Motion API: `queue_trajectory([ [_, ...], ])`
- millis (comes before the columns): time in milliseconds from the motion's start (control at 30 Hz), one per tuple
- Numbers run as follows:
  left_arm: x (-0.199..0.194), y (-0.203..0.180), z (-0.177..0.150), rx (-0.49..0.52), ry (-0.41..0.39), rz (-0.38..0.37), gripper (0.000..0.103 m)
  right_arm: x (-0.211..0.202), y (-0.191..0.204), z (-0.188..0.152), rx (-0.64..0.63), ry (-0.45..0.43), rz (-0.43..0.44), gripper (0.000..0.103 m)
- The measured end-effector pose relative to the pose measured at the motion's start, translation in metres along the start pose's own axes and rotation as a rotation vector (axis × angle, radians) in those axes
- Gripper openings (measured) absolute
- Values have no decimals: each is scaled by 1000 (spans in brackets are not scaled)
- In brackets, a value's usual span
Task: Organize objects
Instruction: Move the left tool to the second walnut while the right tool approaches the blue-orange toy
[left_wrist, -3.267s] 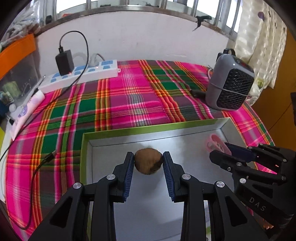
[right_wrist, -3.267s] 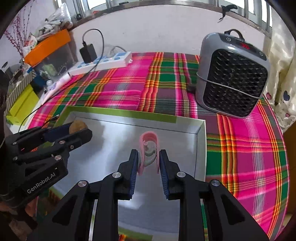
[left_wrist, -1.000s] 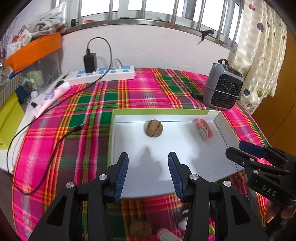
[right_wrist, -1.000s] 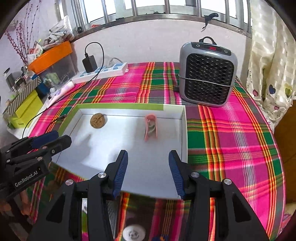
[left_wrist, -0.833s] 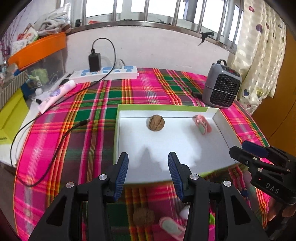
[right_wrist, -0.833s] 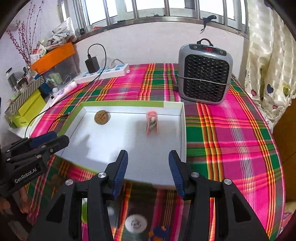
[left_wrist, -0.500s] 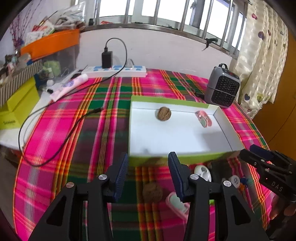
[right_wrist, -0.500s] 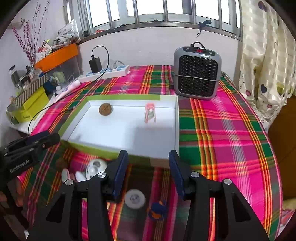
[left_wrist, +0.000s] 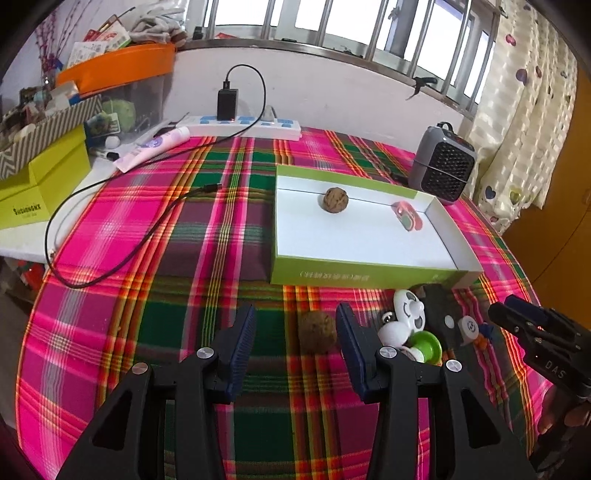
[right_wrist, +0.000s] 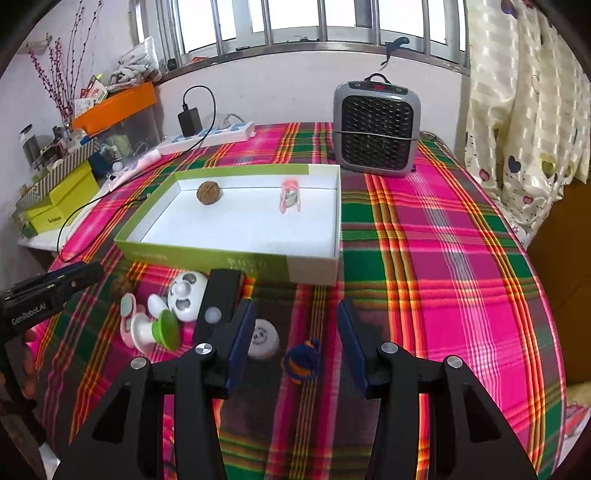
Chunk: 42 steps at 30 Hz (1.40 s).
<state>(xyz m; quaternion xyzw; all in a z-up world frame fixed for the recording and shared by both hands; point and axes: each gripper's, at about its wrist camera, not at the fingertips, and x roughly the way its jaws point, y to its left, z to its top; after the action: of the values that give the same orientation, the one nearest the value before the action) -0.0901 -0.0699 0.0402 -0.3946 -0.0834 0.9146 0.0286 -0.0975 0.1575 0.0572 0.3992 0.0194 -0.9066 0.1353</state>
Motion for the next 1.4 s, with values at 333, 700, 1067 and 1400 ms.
queue_trajectory([
  [333,1,12,-15,-13,13,-31,43,-7,-7,-18,-1,-1,-5,47],
  [700,12,6,-19,9,40,-74,45,-5,-14,-32,15,24,10,47],
  [1067,23,4,-18,23,69,-65,45,9,-5,-32,-24,72,21,47],
  [1400,30,2,-14,44,73,-68,48,19,-2,-27,-58,85,-19,47],
])
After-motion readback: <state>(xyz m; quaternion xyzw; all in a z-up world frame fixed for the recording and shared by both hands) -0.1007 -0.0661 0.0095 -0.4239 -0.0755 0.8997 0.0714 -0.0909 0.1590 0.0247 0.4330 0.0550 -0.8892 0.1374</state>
